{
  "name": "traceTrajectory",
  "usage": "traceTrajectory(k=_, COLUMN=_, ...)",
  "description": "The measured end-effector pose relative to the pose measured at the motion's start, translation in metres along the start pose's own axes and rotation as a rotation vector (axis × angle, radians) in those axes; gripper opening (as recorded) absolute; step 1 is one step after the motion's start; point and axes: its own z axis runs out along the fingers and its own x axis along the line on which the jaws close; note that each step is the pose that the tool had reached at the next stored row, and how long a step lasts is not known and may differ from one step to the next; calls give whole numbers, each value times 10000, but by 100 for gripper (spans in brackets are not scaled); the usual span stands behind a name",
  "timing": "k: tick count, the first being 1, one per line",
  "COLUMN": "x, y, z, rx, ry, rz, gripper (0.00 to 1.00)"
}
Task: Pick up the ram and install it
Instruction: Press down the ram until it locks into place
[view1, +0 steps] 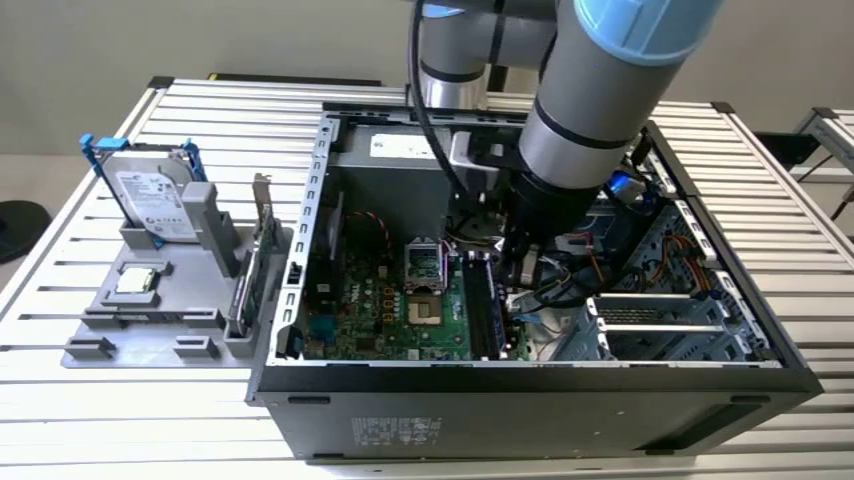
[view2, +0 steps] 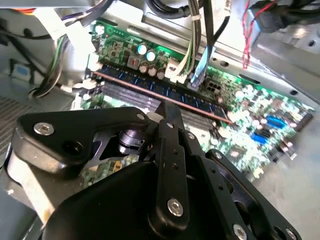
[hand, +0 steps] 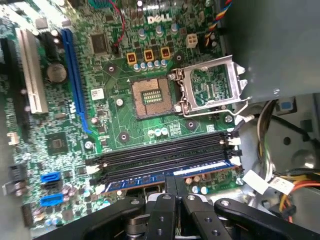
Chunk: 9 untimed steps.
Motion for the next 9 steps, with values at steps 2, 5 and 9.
traceTrajectory(k=2, x=-5, y=5, z=-91, rx=0, ry=0, rz=0, gripper=0)
traceTrajectory(k=5, x=-13, y=13, z=-228, rx=0, ry=2, rz=0, gripper=0)
traceTrajectory(k=9, x=-20, y=18, z=-338, rx=0, ry=-3, rz=-1, gripper=0)
